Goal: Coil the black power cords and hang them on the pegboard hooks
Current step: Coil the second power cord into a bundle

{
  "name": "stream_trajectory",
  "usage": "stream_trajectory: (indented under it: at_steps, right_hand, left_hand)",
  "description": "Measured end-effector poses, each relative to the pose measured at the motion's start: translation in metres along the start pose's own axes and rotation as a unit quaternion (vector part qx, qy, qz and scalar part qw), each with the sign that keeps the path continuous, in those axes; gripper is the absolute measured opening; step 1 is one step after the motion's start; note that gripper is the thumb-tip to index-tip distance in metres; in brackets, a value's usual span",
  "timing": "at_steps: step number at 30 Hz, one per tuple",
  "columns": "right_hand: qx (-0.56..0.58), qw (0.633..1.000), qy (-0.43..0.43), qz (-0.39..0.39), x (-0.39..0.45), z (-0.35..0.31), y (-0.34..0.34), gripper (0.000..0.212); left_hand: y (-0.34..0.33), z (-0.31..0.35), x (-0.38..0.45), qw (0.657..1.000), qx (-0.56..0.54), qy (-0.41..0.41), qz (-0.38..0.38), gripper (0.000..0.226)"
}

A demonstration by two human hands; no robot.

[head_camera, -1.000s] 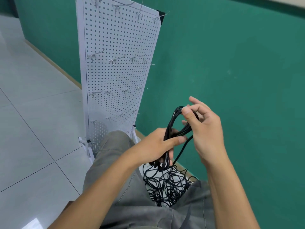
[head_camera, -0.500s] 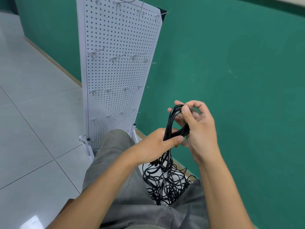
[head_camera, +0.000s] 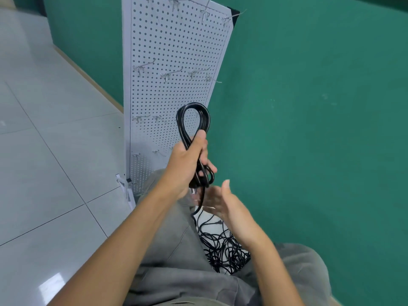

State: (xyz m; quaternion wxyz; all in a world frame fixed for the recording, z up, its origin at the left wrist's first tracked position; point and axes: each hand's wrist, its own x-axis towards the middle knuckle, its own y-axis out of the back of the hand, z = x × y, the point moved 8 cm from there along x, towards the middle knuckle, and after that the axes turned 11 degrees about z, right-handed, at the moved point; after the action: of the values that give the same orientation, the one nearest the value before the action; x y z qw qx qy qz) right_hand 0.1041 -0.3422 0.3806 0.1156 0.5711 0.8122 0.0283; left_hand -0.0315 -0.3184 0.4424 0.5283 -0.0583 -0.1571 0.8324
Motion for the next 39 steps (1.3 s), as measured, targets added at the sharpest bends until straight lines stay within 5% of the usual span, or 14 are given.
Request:
stream_trajectory:
  at_steps: [5, 11, 15, 21, 27, 36, 39]
  right_hand:
    - [-0.136, 0.990, 0.031, -0.023, -0.002, 0.007, -0.011, 0.017]
    - [-0.137, 0.985, 0.080, 0.070, -0.004, -0.010, 0.011, 0.017]
    - [-0.202, 0.972, 0.109, 0.046, -0.015, -0.033, 0.012, 0.028]
    - [-0.247, 0.944, 0.212, 0.059, -0.032, -0.092, 0.016, 0.029]
    - [-0.152, 0.945, 0.247, 0.149, -0.034, -0.107, 0.038, 0.035]
    - [-0.166, 0.931, 0.191, 0.261, -0.026, -0.089, 0.071, 0.059]
    - [-0.025, 0.962, 0.168, 0.213, -0.016, -0.069, 0.074, 0.068]
  left_hand:
    - [0.035, 0.004, 0.016, 0.989, -0.055, 0.011, 0.134, 0.045]
    - [0.053, 0.001, 0.023, 0.977, -0.015, -0.036, 0.207, 0.051]
    - [0.050, 0.005, 0.021, 0.976, 0.039, -0.079, 0.199, 0.055]
    - [0.016, 0.002, 0.011, 0.991, 0.063, -0.074, 0.091, 0.051]
    - [-0.014, 0.000, -0.004, 0.995, 0.074, -0.067, -0.020, 0.047]
    - [-0.045, -0.023, -0.042, 0.980, 0.032, 0.081, -0.180, 0.053]
    - [-0.056, -0.020, -0.051, 0.962, -0.049, 0.101, -0.250, 0.043]
